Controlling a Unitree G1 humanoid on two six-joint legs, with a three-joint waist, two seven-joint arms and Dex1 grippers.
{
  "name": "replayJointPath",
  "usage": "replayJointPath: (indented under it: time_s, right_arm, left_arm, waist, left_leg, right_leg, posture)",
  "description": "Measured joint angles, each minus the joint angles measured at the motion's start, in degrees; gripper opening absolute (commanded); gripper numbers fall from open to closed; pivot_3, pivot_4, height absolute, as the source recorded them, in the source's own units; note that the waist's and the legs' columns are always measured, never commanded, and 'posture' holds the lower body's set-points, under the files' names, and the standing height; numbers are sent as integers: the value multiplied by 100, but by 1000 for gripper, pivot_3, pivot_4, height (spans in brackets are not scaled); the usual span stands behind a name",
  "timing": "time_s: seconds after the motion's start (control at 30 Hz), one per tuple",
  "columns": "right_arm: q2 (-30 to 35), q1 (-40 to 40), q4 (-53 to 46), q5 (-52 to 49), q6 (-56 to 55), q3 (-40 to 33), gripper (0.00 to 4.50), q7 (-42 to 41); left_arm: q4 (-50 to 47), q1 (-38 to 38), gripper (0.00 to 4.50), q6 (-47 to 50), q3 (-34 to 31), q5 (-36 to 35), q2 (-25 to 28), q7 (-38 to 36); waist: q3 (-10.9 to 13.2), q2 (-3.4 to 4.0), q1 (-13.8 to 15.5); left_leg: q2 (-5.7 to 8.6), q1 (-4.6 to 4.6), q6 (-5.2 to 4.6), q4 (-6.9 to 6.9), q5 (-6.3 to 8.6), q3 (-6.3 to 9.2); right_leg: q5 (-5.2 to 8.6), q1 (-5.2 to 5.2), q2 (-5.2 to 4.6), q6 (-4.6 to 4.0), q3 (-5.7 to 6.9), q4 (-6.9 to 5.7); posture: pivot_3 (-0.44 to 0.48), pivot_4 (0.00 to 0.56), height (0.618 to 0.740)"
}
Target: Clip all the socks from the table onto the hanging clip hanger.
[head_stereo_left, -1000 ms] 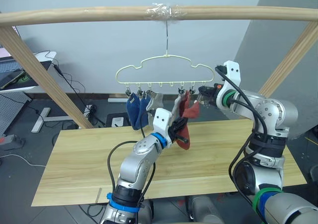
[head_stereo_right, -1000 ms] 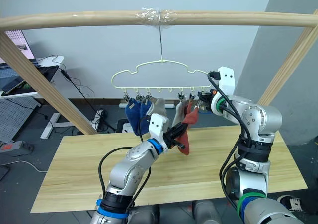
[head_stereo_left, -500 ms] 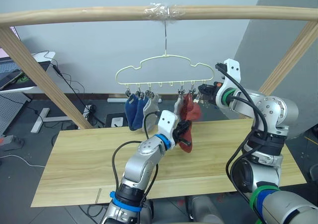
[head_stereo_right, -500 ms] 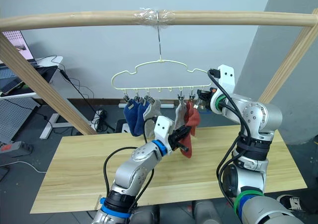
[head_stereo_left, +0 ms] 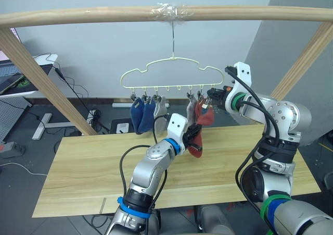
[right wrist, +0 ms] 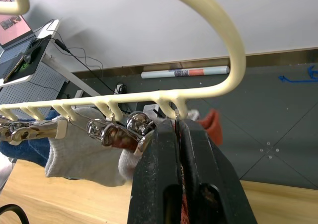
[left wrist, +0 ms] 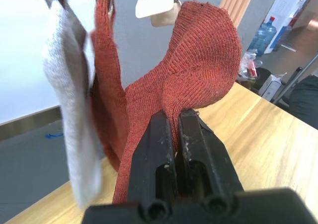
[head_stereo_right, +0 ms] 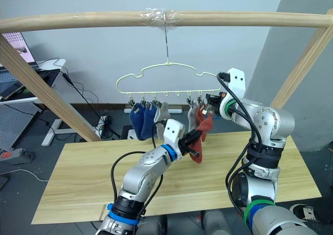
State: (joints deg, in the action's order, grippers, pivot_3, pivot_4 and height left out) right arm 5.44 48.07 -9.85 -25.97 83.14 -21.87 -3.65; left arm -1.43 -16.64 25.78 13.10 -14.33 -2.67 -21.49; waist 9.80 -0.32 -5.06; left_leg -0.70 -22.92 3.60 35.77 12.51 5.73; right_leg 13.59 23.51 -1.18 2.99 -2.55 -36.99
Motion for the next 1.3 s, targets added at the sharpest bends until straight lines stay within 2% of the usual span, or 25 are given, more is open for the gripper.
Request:
replayJointPath:
  time_s: [0.7,0.83,1.1,1.17,1.3]
  right_arm:
    - [-17,-6,-58,-3,48,8,0,-1]
    - [-24,-12,-62,-3,48,6,1119,-6]
    - [78,-71,-147,-16,-132,-9,4054,-138]
    - [80,-73,-212,-83,-326,-136,4054,-206]
    - [118,-185,-588,-248,-687,-176,4092,-342]
  left_arm:
    - [214,-213,28,-23,-222,-109,-187,186]
    - [214,-213,0,-23,-219,-117,-187,185]
    - [73,-215,0,31,-196,-197,-181,-40]
    - [20,-223,0,112,-163,-268,-180,-129]
    - [-14,-249,1075,320,-98,-505,-195,-378]
  waist:
    - [0,0,-5]
    - [0,0,-6]
    - [0,0,-9]
    - [0,0,-9]
    - [0,0,-19]
  left_leg:
    - [0,-2,0,-1,0,0]
    - [0,-2,0,0,0,0]
    - [0,-3,0,-1,0,-1]
    - [0,-3,0,-1,0,-1]
    - [0,-3,0,-3,0,-1]
  right_leg:
    - [0,1,0,1,0,1]
    - [0,1,0,1,0,1]
    - [0,2,0,1,-1,3]
    - [0,2,0,1,0,2]
    - [1,3,1,1,0,3]
  posture:
    - [-122,133,740]
    - [-124,133,740]
    - [-121,138,740]
    - [-124,137,740]
    - [-136,138,740]
